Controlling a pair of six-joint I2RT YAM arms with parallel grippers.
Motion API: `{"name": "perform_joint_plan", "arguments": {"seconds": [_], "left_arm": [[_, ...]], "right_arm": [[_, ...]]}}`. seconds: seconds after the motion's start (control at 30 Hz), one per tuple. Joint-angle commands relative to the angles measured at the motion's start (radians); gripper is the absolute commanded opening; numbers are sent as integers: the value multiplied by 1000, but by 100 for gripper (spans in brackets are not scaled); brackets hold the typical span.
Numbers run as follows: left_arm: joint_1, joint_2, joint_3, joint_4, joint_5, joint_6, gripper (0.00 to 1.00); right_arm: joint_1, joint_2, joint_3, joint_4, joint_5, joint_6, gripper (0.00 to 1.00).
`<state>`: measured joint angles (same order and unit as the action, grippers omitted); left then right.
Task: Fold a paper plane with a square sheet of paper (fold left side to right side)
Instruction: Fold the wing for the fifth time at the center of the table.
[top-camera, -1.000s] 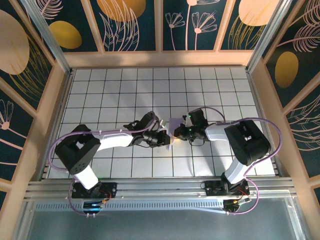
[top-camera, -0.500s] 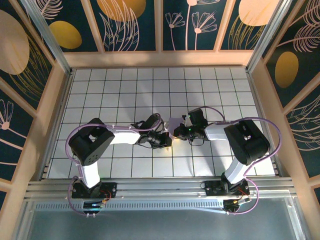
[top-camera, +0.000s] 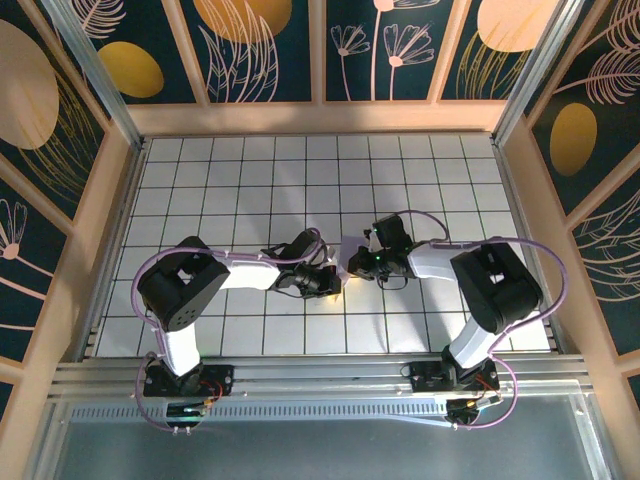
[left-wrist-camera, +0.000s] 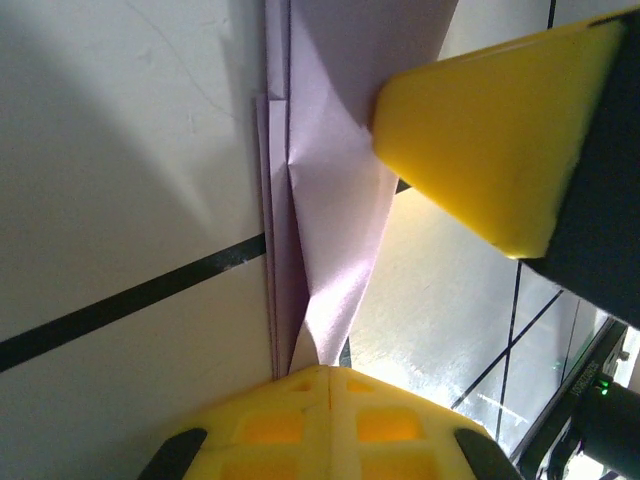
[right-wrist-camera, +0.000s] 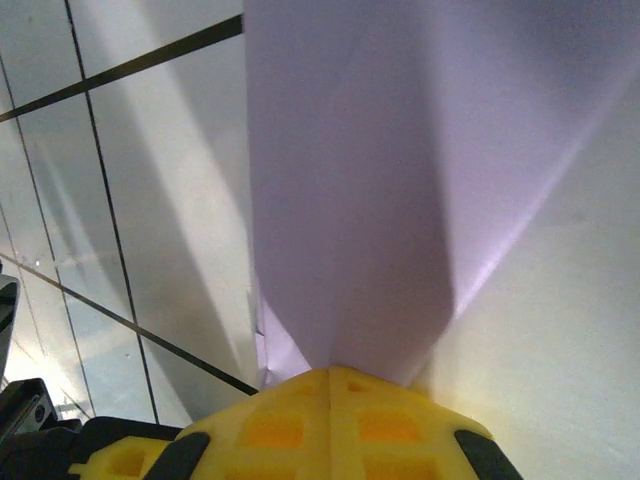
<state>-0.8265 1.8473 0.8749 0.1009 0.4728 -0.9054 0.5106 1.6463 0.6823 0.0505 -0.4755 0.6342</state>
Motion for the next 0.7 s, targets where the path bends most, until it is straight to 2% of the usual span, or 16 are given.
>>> {"name": "perform_joint_plan", "arguments": {"seconds": [0.0, 0.23, 0.43, 0.67], "left_arm": [[-3, 20, -25, -74, -42, 8, 0], [-7, 24, -22, -79, -51, 9, 0], [-11, 24, -17, -87, -57, 12, 0], [-10, 19, -18, -96, -65, 10, 0]], "right_arm": [[6, -57, 11, -79, 44, -6, 0], [40, -126, -45, -42, 13, 54, 0], [90, -86, -49, 12, 0, 95, 0], [99, -38, -62, 34, 14, 100, 0]]}}
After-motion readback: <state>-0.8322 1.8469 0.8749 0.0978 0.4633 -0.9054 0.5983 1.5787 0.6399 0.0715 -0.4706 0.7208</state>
